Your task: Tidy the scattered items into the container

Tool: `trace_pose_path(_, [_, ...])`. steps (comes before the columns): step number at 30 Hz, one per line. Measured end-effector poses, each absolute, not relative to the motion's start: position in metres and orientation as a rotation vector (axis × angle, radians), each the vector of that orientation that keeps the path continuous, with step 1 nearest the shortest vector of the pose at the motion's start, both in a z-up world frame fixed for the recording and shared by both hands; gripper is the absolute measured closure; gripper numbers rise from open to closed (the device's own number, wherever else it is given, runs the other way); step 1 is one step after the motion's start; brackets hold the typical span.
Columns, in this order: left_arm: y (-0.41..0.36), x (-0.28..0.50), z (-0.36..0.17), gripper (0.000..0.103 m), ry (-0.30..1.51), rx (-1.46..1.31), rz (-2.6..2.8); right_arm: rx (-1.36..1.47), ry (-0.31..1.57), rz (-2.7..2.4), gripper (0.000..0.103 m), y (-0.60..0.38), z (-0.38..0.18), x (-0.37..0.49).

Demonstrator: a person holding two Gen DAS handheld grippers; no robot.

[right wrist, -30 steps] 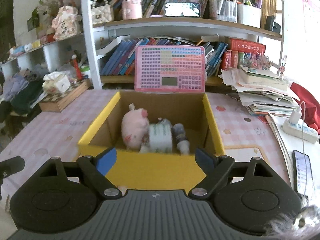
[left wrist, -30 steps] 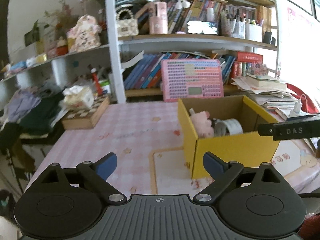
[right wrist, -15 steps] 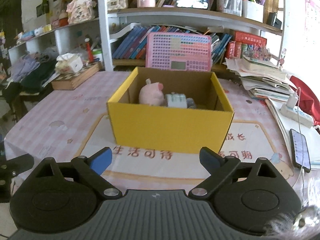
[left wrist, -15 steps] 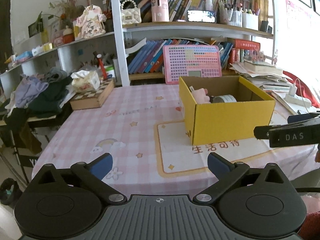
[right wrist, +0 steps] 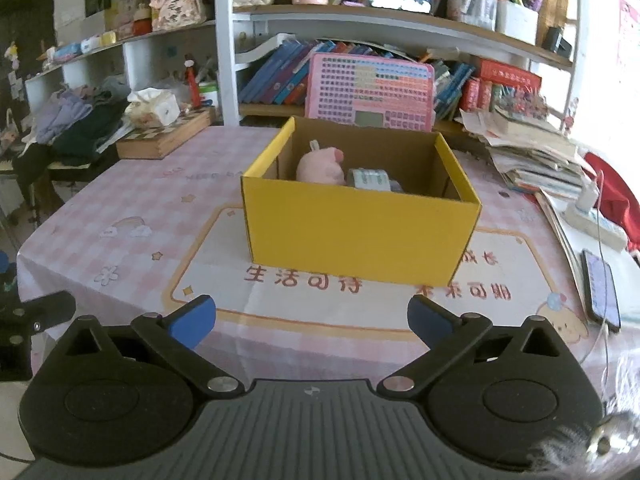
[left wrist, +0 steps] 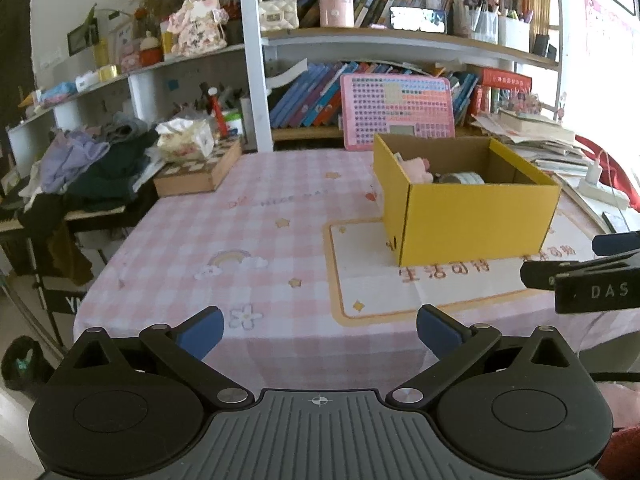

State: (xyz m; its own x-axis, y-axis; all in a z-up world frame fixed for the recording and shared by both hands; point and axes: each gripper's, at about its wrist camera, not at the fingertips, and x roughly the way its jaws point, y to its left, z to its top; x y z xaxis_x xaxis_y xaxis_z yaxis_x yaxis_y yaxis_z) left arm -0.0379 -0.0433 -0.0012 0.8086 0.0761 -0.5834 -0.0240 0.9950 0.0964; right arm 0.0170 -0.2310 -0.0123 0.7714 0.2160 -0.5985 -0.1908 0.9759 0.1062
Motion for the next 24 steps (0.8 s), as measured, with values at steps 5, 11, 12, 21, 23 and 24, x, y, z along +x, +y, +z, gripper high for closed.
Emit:
trace_pose_path(5, [-0.0453,-0.0418,-0.0036,0.000,0.642,0.094,0.042,0.041,0.666,0.221,0.000,-0.2299,-0.0148,0.0109])
trace_pose_path(11, [-0.0462,-0.0447,-0.0039,0.000,0.645,0.099,0.037,0.045,0.684,0.216,0.000,-0.2296,-0.0178,0.0081])
trace_pose_path(12, [-0.0454,-0.0450,-0.0039,0.000,0.645,0.099,0.038,0.044,0.687,0.215,0.000,-0.2290,-0.0181,0.0079])
trace_pose_path(21, [-0.0419,-0.0461,-0.0064,0.000,0.667,0.098,0.025,0.026,0.694,0.231,0.000,-0.2231,-0.0187,0.0074])
trace_pose_path(23, [-0.0417,-0.0459,-0.0063,0.000,0.668,0.101,0.023,0.024,0.695,0.232,0.000,-0.2221,-0.0188,0.0075])
trace_pose_path(24, [-0.0418,-0.0459,-0.0064,0.000,0.668,0.102,0.023,0.023,0.696,0.232,0.000,-0.2218,-0.0189,0.0077])
